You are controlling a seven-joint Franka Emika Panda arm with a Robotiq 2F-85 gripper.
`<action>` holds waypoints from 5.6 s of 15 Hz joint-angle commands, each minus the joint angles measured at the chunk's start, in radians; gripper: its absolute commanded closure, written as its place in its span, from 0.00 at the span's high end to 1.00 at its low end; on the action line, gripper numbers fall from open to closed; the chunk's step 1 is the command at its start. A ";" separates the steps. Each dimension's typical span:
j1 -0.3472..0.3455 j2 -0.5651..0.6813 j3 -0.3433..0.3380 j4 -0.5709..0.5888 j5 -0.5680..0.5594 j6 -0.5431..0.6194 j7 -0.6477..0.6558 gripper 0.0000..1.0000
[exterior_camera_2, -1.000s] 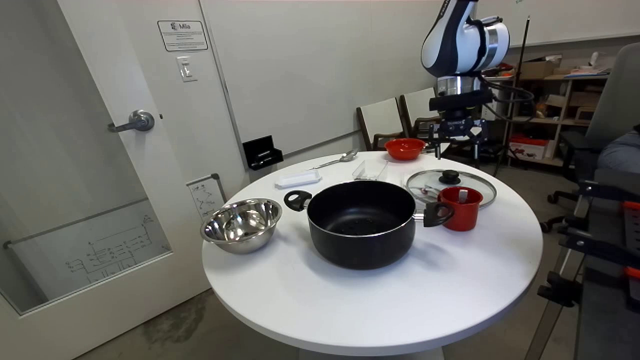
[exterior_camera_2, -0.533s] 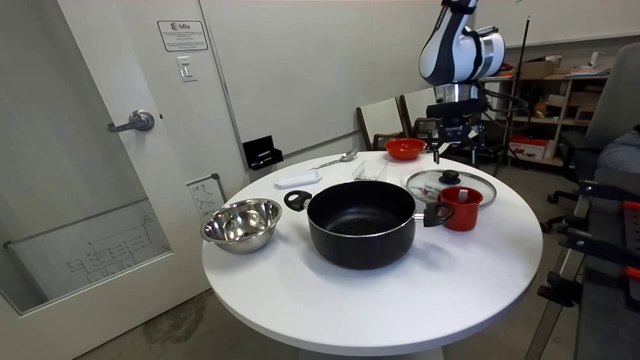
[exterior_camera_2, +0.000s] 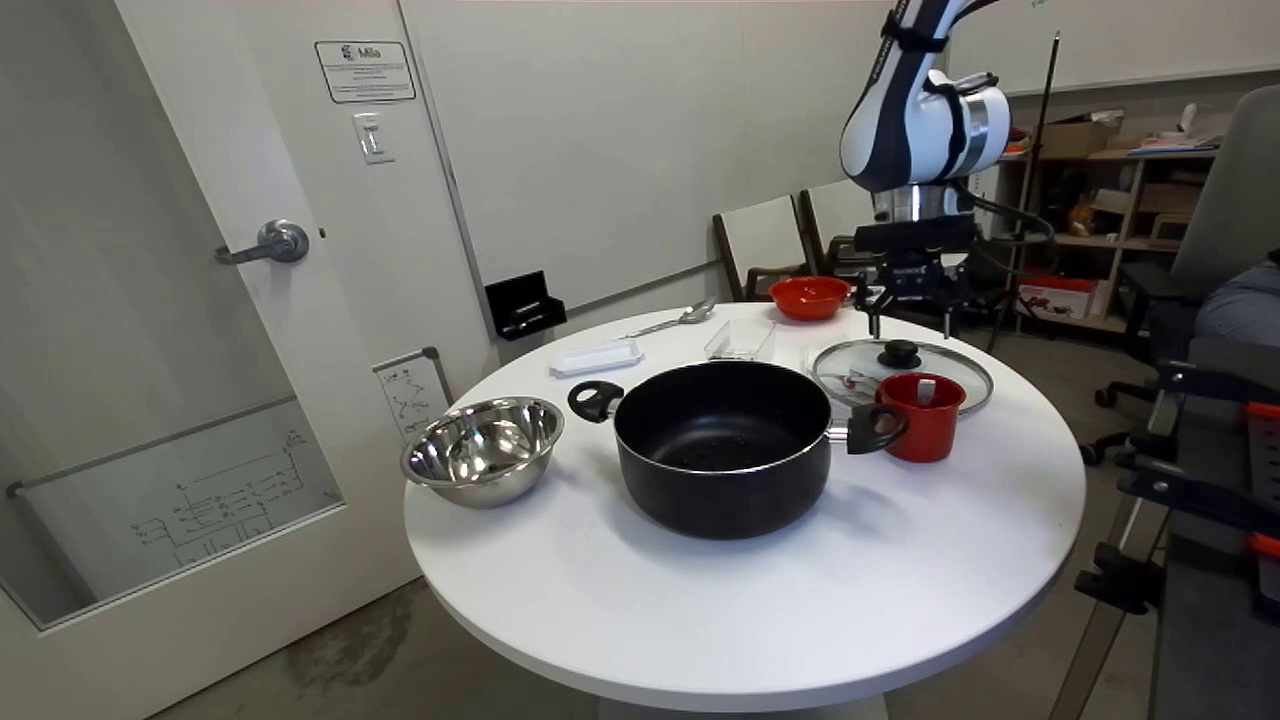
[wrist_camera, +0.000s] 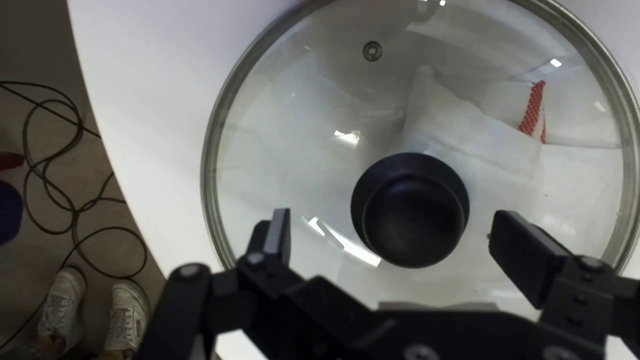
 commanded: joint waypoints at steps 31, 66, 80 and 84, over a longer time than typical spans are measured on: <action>0.034 0.032 -0.006 -0.038 0.010 0.136 0.002 0.26; 0.413 -0.206 -0.318 -0.143 -0.401 0.088 0.342 0.26; 0.311 -0.417 -0.050 -0.228 -0.464 -0.042 0.372 0.26; 0.330 -0.497 0.026 -0.334 -0.504 -0.010 0.399 0.26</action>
